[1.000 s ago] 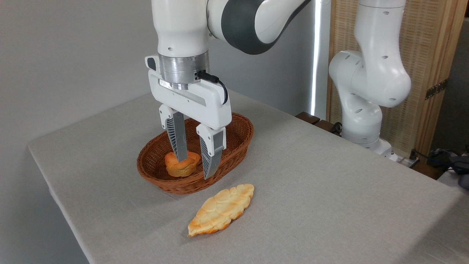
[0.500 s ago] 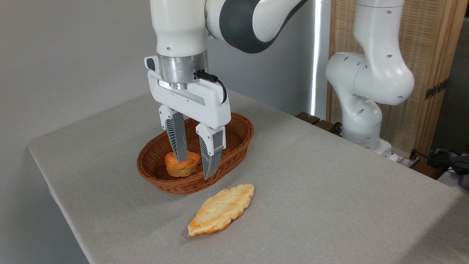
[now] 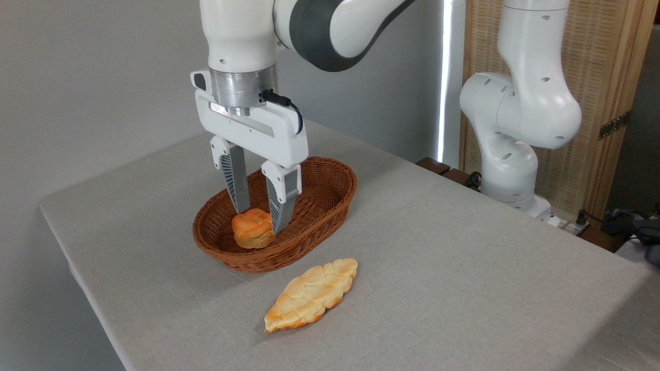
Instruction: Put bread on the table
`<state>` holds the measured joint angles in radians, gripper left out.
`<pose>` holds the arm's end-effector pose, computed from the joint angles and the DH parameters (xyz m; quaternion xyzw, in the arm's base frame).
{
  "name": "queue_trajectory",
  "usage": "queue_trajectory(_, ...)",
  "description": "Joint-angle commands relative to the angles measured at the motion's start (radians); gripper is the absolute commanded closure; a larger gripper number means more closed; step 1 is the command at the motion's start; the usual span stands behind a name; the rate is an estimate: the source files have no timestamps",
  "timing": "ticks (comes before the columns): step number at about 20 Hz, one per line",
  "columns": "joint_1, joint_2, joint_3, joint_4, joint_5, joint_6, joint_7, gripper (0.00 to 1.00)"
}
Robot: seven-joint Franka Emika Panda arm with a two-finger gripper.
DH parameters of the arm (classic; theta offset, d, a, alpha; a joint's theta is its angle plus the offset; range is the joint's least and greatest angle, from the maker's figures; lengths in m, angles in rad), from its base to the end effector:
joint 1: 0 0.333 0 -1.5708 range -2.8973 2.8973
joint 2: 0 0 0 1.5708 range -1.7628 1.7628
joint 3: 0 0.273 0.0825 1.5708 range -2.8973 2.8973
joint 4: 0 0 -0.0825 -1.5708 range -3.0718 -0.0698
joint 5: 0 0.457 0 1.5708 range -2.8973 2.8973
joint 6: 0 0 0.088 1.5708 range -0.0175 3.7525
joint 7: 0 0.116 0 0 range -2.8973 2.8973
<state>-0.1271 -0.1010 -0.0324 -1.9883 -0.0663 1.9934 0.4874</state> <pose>0.6058 -0.1024 0.4432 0.9501 -0.3059 0.0571 0.0202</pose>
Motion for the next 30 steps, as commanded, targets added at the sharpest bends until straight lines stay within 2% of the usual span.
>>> queue_trajectory(1,-0.061,0.02,0.006,0.003,-0.043,0.013,-0.029,0.0)
queue_trajectory(3,-0.091,0.038,0.006,-0.001,-0.043,0.03,-0.027,0.0)
queue_trajectory(8,-0.152,0.049,0.008,-0.072,-0.041,0.154,-0.018,0.0)
queue_trajectory(12,-0.155,0.055,0.008,-0.086,-0.029,0.157,-0.013,0.0)
queue_trajectory(16,-0.155,0.06,0.008,-0.11,-0.021,0.157,0.034,0.0)
queue_trajectory(18,-0.155,0.07,0.008,-0.116,0.019,0.157,0.051,0.0)
queue_trajectory(27,-0.172,0.09,0.006,-0.115,0.023,0.159,0.048,0.0)
queue_trajectory(28,-0.172,0.09,0.006,-0.115,0.023,0.159,0.046,0.04)
queue_trajectory(30,-0.172,0.09,0.006,-0.115,0.022,0.159,0.049,0.34)
